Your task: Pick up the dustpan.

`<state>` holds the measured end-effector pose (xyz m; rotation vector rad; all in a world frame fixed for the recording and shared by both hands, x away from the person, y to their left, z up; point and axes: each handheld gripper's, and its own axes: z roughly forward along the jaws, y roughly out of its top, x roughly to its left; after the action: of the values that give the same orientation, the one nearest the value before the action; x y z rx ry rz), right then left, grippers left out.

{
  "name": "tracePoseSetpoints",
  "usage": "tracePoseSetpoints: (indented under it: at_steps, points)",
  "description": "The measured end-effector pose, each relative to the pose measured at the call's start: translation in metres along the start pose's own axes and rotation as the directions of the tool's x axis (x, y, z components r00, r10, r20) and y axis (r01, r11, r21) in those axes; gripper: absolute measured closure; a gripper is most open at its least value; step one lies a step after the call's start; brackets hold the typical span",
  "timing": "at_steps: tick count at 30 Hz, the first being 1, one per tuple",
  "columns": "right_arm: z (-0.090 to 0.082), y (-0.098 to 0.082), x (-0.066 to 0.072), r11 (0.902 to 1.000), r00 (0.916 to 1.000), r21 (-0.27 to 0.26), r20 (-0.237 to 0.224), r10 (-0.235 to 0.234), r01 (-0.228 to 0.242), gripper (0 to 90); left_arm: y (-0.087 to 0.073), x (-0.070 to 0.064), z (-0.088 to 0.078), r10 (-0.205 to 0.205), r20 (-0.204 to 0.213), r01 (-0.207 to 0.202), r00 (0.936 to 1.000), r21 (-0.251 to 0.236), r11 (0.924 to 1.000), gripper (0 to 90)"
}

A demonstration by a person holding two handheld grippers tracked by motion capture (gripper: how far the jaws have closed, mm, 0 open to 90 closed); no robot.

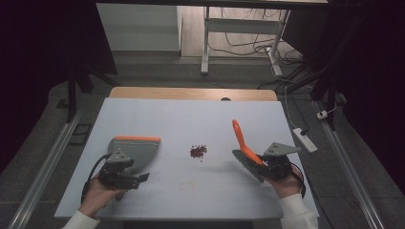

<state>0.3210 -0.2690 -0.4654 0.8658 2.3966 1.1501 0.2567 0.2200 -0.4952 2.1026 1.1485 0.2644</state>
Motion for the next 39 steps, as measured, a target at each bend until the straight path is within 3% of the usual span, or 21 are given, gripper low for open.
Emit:
tracePoseSetpoints:
  at_steps: [6,10,12,13,15,16,19,26,32,39]
  points:
    - [0.0,0.0,0.001,1.0,1.0,0.0,0.001,0.0,0.0,69.9,0.001,-0.002,0.0,-0.007,-0.005,0.007,1.0,0.007,1.0,18.4]
    - [-0.002,-0.004,0.0,0.9992,0.9994,-0.018,-0.007,0.035,-0.035,69.9,0.007,-0.003,-0.005,-0.021,-0.016,0.021,0.9997,0.007,0.9998,18.5]
    - [-0.002,-0.004,0.0,0.9994,0.9995,-0.018,-0.008,0.03,-0.03,69.9,0.011,-0.003,-0.008,-0.036,-0.031,0.036,0.9989,0.005,0.9993,18.4]
    - [-0.002,-0.003,0.0,0.9994,0.9996,-0.025,-0.008,0.026,-0.026,69.9,0.014,-0.002,-0.01,-0.06,-0.061,0.061,0.9963,0.015,0.9981,18.2]
    - [-0.003,-0.003,0.0,0.9992,0.9996,-0.029,-0.009,0.028,-0.028,69.9,0.015,-0.002,-0.011,-0.08,-0.074,0.081,0.9941,0.015,0.9966,18.1]
    - [-0.005,-0.002,-0.001,0.9988,0.9995,-0.037,-0.011,0.03,-0.031,69.9,0.017,-0.001,-0.011,-0.12,-0.091,0.122,0.9887,0.017,0.9924,18.2]
    - [-0.007,-0.003,-0.002,0.9983,0.9994,-0.046,-0.013,0.033,-0.034,69.9,0.017,0.0,-0.012,-0.138,-0.113,0.142,0.9839,0.021,0.9897,18.3]
    - [-0.007,-0.004,-0.004,0.9985,0.9993,-0.042,-0.004,0.036,-0.037,69.9,0.012,0.003,-0.021,-0.14,-0.139,0.145,0.9803,0.025,0.9892,18.2]
    - [-0.008,-0.005,-0.005,0.9981,0.999,-0.044,0.009,0.043,-0.042,69.9,0.009,0.009,-0.03,-0.152,-0.176,0.16,0.9726,0.033,0.9865,18.3]
    - [-0.006,-0.004,-0.001,0.999,0.9996,-0.033,0.001,0.029,-0.029,69.9,0.005,0.013,-0.034,-0.198,-0.208,0.211,0.958,0.043,0.9766,18.4]
